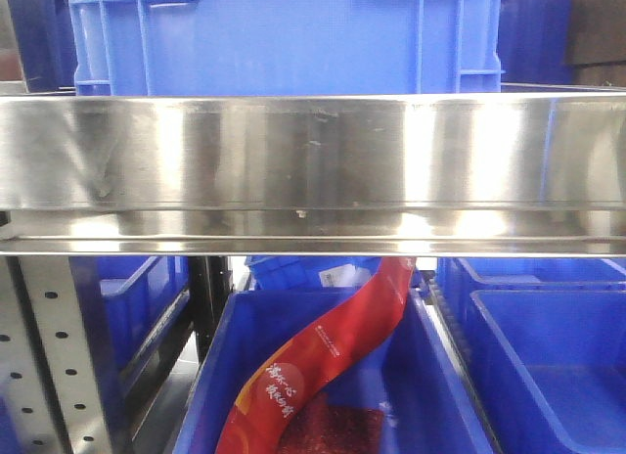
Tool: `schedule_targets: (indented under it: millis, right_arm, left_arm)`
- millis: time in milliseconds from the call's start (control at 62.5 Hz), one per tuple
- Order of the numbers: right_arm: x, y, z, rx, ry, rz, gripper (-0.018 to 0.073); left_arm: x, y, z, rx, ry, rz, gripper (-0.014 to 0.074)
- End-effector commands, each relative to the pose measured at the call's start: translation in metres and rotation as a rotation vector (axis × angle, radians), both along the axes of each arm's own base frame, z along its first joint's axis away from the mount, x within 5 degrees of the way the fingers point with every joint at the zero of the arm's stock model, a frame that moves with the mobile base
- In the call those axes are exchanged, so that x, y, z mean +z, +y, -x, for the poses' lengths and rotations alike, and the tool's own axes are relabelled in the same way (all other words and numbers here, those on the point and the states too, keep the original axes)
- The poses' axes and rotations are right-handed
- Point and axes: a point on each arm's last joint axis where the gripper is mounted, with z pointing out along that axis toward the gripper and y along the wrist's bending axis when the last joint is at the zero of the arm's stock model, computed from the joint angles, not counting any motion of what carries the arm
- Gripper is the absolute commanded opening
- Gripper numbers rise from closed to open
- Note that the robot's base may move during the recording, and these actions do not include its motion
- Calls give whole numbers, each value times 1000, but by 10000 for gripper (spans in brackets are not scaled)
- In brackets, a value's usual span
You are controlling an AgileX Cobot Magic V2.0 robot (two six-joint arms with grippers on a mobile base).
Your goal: Grab PVC pipe and place in blue bin
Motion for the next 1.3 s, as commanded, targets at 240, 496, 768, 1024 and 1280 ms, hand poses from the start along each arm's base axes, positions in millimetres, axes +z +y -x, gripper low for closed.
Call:
schedule_targets:
  millis: [240,496,768,1024,1280]
  right_arm:
    - [-18,-4,1,-69,8,15,-162]
    - [-19,-4,1,-69,27,14,-162]
    - [-19,-4,1,-67,27,-8,-162]
    - [-19,-4,1,-67,27,-8,-162]
    - [-19,-4,1,-67,27,-8,-162]
  left_arm:
    - [1,1,1,5,-18,8,-111]
    - [1,1,1,5,-18,8,-111]
    - [1,1,1,5,-18,8,-111]
    - [1,1,1,5,-18,8,-111]
    - [1,1,1,5,-18,8,-111]
